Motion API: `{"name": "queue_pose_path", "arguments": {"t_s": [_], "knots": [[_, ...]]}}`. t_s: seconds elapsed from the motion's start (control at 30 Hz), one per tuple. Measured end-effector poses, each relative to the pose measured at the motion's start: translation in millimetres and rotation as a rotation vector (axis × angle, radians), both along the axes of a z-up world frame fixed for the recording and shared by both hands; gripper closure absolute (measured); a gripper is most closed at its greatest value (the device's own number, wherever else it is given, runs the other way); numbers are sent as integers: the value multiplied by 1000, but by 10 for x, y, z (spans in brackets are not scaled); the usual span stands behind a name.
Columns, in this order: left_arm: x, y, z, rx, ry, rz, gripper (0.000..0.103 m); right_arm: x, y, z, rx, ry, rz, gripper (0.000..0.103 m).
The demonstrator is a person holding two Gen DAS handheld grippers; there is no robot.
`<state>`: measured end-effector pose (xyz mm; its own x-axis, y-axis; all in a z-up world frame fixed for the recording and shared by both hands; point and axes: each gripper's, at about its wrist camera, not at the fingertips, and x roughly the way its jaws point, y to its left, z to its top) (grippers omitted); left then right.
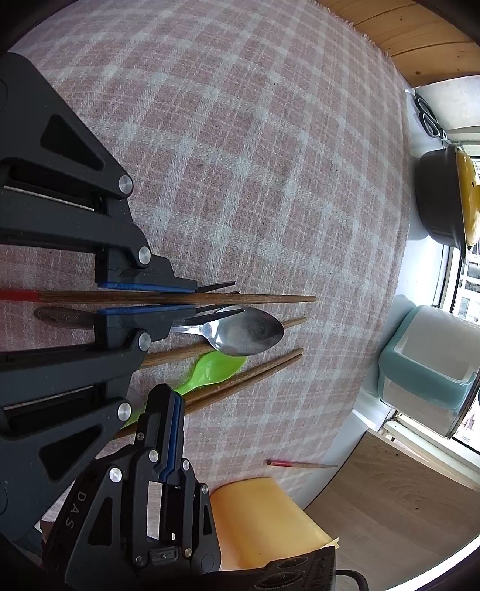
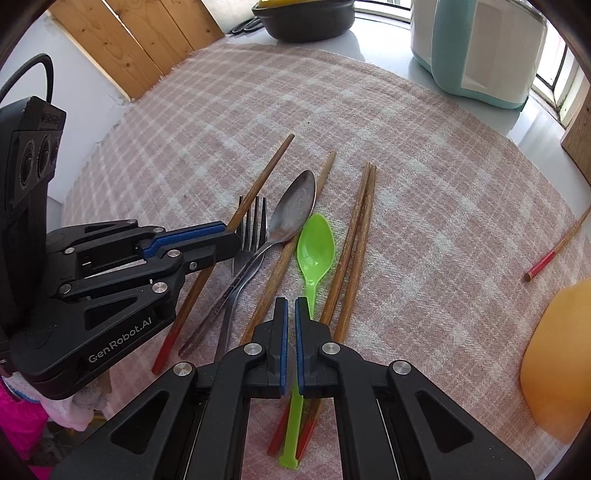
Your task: Organize utensils
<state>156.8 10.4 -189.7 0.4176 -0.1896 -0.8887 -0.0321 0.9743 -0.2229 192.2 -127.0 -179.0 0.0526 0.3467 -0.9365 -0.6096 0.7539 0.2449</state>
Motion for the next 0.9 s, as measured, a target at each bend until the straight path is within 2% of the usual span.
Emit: {"name": "queue_pose_path", "arguments": {"t_s": [0.2, 0.27, 0.33, 0.4, 0.63, 0.77, 0.9], "knots": [[-48, 27, 2, -2, 0, 7, 99, -17, 3, 25, -45, -46, 40, 99], [-72, 34, 7, -5, -2, 5, 99, -9, -22, 43, -36, -45, 37, 93], [-99, 37, 11, -6, -3, 2, 99, -34, -29, 63, -29, -57, 57, 77], [-126, 38, 11, -4, -2, -1, 99, -71, -7, 62, -31, -67, 87, 73], [-190, 92, 39, -14, -5, 10, 99, 7, -29, 30, -22, -56, 65, 73], [-204, 97, 52, -15, -6, 9, 99, 56, -13, -15, -52, -60, 64, 74], [-188, 89, 23, -15, 1, 11, 99, 75, 54, -78, -83, -61, 77, 85]]}}
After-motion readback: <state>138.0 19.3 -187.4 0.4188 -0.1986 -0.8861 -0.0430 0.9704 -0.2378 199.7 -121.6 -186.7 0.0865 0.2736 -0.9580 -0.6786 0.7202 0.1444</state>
